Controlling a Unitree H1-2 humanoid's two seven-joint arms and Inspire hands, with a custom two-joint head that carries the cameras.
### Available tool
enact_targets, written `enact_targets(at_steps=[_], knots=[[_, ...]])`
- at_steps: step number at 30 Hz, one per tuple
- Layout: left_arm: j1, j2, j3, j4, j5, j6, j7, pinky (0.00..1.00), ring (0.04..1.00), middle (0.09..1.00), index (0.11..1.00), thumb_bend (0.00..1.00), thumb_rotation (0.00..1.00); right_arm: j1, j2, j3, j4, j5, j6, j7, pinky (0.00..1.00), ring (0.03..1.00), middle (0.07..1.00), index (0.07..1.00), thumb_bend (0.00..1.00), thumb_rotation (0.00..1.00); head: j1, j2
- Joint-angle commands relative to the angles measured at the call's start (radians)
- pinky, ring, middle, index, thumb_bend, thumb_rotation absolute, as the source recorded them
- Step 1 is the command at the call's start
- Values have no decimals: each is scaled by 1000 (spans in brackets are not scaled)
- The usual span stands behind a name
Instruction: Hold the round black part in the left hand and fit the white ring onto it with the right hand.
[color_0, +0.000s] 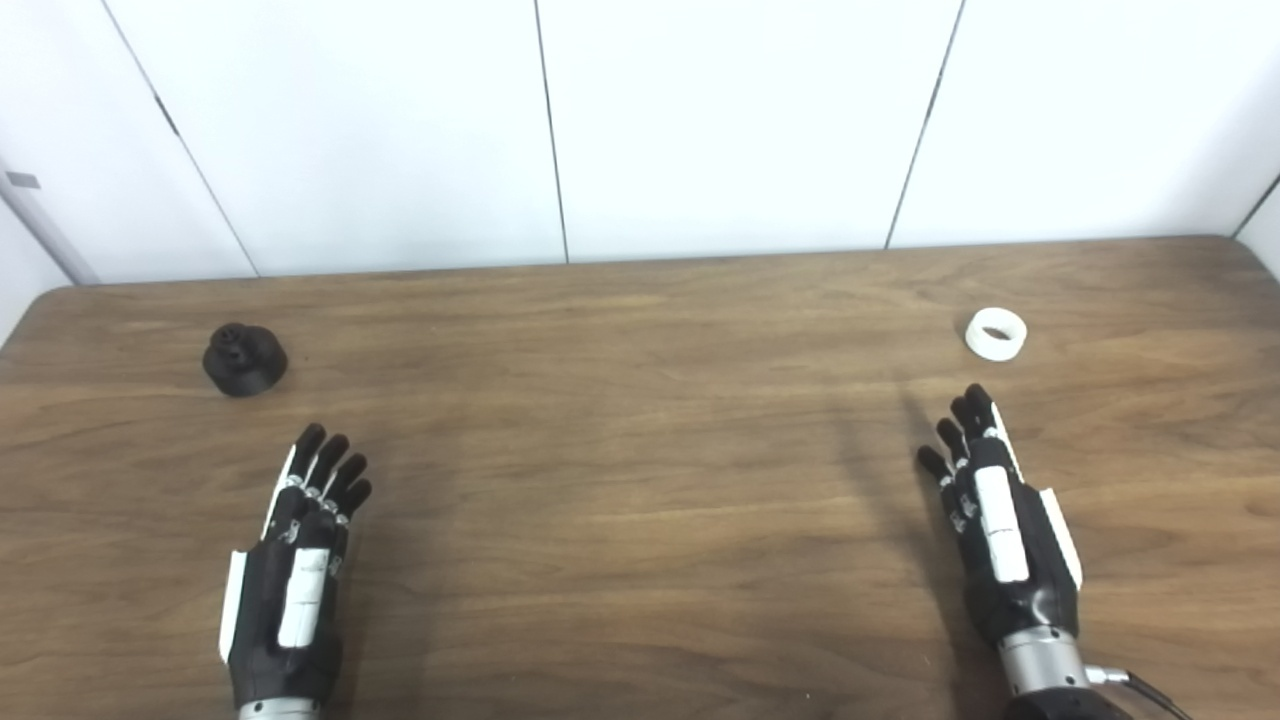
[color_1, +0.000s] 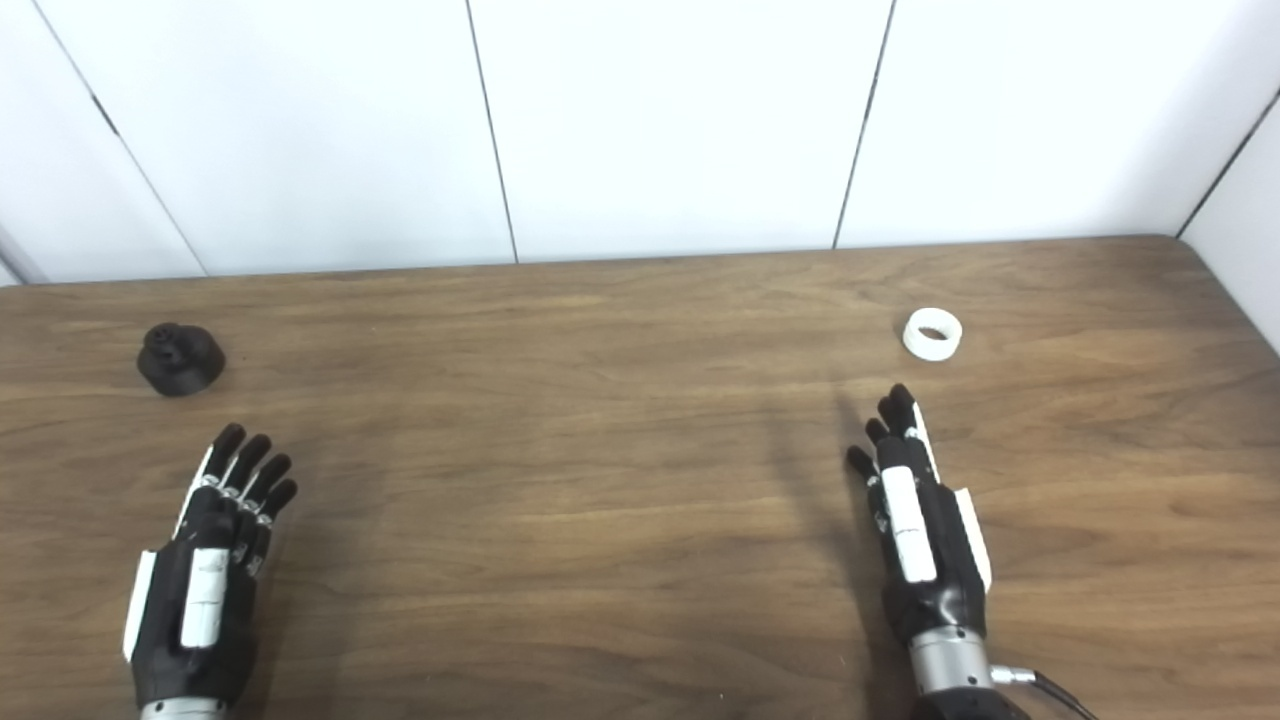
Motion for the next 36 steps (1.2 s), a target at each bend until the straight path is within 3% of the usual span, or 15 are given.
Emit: enact_targets(at_steps=[1,20,24,28,31,34,36], knots=[[33,-50,0,64,2,-28,-3,895,907,937,966,906,704,55,7,2,16,8,13,1,928,983,1000,1000,555,839,0,1],[34,-52,0,68,7,-37,-3,880,900,932,961,886,708,54,5,4,21,7,13,2,939,988,1000,1000,524,845,10,-10],[33,-46,5,65,-24,-43,-18,887,908,942,967,896,673,56,8,6,24,8,6,4,949,996,1000,1000,531,840,28,-18],[31,-29,21,23,-21,-55,-16,785,873,930,952,847,603,58,7,8,30,8,-3,7,967,1000,1000,1000,560,846,71,-35],[15,-23,43,-37,74,-65,28,692,808,886,912,837,572,56,5,4,43,16,-18,11,979,1000,1000,1000,555,852,131,-57],[-17,-20,62,-129,232,-39,81,613,749,849,882,819,529,52,1,-4,58,28,-27,13,992,1000,1000,1000,562,855,190,-75],[-44,-7,72,-185,317,-11,102,622,757,856,883,777,502,48,0,-11,67,44,-30,14,998,1000,1000,1000,576,848,219,-83]])
